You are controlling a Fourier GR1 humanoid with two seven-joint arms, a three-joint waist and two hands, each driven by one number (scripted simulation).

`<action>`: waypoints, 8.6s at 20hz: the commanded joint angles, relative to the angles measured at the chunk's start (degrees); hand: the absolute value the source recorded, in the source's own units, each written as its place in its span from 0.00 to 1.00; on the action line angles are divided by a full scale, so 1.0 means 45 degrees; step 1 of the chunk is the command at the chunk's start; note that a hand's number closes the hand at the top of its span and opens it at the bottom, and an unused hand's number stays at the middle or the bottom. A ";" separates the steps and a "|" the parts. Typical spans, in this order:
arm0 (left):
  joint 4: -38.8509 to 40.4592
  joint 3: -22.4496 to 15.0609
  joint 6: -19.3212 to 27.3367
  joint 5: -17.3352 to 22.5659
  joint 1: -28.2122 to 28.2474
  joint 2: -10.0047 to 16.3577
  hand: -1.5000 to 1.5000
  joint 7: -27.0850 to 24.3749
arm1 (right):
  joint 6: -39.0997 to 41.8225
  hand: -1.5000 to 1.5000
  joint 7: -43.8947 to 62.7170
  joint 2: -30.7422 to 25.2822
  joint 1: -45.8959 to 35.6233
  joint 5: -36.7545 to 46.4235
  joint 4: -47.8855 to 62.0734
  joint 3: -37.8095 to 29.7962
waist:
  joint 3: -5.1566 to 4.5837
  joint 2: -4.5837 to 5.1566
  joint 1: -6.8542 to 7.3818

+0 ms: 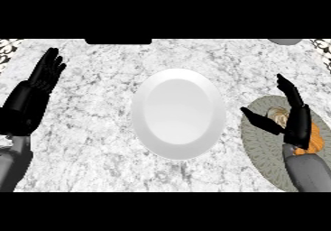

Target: Pick the croissant from the placemat and place it in the plate

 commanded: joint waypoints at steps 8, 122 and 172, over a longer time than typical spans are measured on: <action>-0.0304 0.0120 0.0078 -0.0249 0.0277 -0.0362 0.50 0.0421 | 0.2203 0.00 0.7959 -0.4242 -0.0236 0.3216 -0.1877 0.1099 | -0.0099 -0.0120 -0.0245; -0.0319 0.1557 -0.1975 -0.2497 -0.0701 -0.2725 0.50 0.0925 | 0.6050 1.00 1.8959 0.4339 -0.5010 1.4168 -0.2066 0.3360 | -0.0007 0.0137 0.0640; -0.1096 0.2437 -0.2105 -0.2804 -0.0068 -0.2885 0.50 0.1803 | -0.5607 0.00 1.2524 0.0000 0.8142 1.0346 -1.2174 0.5214 | 0.0008 -0.0069 -0.0201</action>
